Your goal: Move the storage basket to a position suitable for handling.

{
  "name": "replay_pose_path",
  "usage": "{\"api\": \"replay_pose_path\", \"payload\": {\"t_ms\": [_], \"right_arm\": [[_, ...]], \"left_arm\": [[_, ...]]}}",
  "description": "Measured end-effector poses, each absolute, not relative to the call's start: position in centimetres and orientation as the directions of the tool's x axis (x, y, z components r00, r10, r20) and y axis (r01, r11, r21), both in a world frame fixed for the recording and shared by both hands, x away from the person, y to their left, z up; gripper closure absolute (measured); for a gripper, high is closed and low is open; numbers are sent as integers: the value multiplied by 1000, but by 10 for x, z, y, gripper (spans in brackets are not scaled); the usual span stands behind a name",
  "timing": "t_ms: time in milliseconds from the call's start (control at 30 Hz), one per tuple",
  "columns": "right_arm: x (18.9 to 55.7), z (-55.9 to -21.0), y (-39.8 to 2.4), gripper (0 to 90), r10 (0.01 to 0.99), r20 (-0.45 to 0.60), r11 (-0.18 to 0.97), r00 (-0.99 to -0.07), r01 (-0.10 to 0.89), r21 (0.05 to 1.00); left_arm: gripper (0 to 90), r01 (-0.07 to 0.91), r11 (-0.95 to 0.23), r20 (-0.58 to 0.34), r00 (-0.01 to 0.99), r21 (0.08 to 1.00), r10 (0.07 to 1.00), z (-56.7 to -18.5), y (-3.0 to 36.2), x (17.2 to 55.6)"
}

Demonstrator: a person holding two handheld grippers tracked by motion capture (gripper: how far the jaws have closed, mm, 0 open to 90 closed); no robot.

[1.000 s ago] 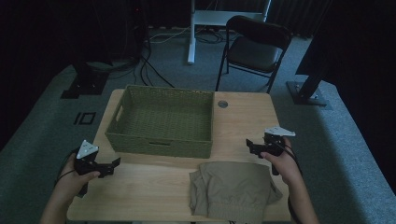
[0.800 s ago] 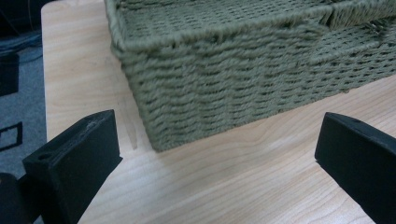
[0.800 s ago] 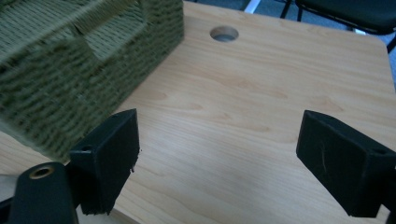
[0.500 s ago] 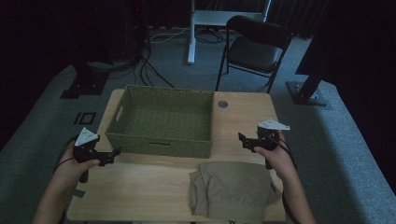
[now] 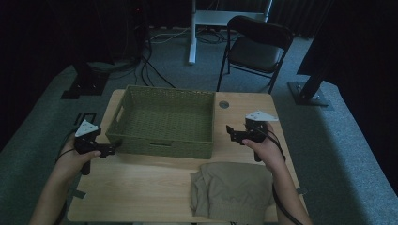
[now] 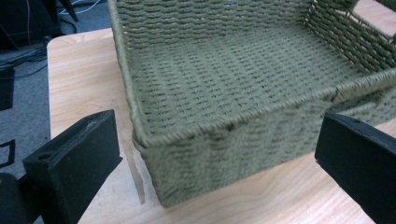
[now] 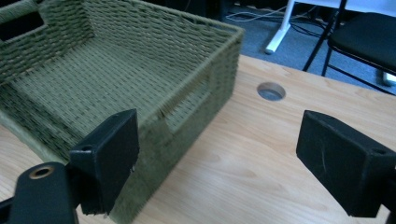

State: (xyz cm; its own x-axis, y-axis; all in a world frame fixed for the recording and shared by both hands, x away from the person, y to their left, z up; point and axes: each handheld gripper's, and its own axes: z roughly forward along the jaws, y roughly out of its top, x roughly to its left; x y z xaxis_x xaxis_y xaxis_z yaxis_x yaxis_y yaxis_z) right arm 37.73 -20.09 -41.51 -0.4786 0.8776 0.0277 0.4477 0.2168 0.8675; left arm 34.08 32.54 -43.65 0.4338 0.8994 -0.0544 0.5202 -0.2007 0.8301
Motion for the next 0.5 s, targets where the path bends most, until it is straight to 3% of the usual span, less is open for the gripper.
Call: {"api": "replay_pose_path", "payload": {"t_ms": [500], "right_arm": [[399, -415, -145, 129, 863, 82, 180, -498, 455, 872]], "left_arm": [[9, 532, -164, -78, 402, 831, 912, -437, 326, 375]]}}
